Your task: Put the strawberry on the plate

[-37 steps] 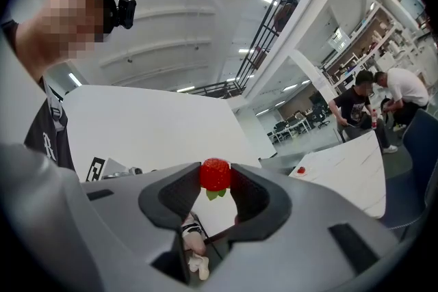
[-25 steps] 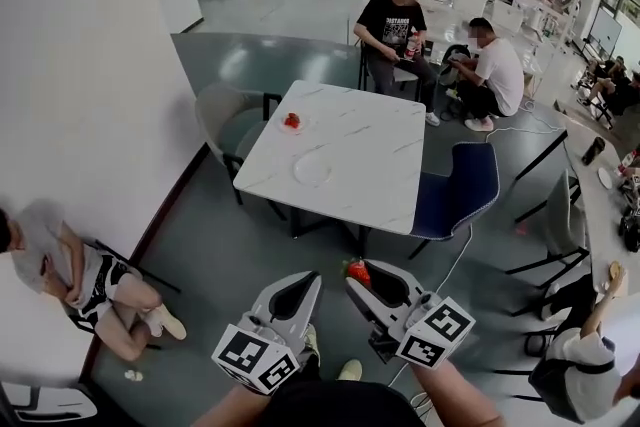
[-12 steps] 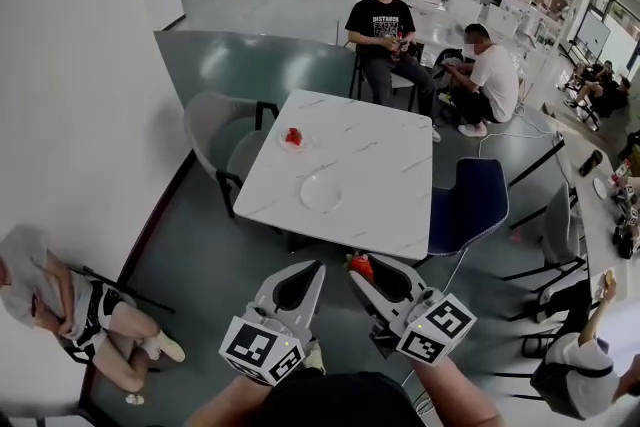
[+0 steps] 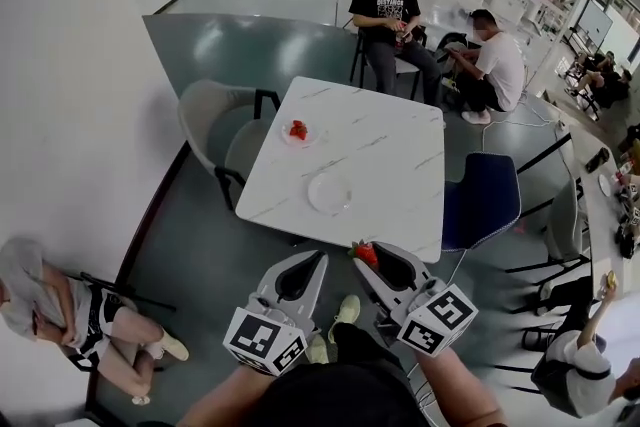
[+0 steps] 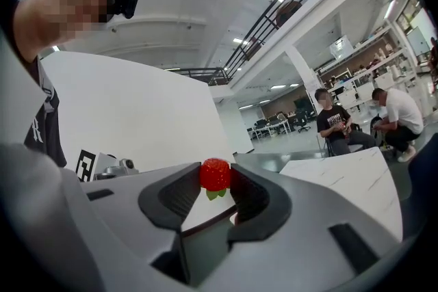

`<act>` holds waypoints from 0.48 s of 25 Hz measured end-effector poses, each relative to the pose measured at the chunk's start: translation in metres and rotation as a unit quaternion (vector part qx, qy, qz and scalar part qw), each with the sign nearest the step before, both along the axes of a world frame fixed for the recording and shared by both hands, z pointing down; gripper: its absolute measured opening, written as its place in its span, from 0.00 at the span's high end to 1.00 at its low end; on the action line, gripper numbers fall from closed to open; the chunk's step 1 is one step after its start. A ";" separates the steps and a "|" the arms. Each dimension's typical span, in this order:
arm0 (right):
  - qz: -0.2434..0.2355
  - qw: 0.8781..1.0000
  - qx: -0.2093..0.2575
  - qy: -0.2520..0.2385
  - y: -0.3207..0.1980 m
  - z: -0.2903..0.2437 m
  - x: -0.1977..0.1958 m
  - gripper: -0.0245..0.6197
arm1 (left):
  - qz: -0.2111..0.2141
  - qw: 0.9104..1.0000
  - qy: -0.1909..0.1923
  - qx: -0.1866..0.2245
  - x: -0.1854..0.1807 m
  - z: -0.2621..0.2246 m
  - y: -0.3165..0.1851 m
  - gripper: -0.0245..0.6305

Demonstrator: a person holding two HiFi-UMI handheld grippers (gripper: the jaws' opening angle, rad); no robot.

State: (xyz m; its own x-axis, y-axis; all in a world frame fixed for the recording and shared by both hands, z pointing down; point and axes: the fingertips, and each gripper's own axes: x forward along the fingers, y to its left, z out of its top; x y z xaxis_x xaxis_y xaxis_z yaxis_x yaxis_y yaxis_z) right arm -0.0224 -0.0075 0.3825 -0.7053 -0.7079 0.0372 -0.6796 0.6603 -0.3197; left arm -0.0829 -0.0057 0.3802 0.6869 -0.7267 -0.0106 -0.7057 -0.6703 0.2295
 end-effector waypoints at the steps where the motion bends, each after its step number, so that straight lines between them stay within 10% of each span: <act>1: -0.001 1.000 -0.003 0.004 -0.008 0.002 0.000 0.75 | -0.001 1.000 0.000 -0.001 0.000 0.001 -0.007 0.95; 12: -0.025 0.999 -0.015 0.024 -0.128 0.026 0.002 0.75 | -0.032 0.999 -0.004 0.003 0.008 0.013 -0.118 0.95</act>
State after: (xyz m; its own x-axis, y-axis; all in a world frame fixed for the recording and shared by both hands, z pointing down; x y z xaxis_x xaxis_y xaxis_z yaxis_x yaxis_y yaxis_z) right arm -0.0200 -0.1351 0.4085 -0.7370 -0.6694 0.0928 -0.6605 0.6845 -0.3085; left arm -0.0752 -0.1241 0.3936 0.6391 -0.7691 -0.0098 -0.7488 -0.6251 0.2204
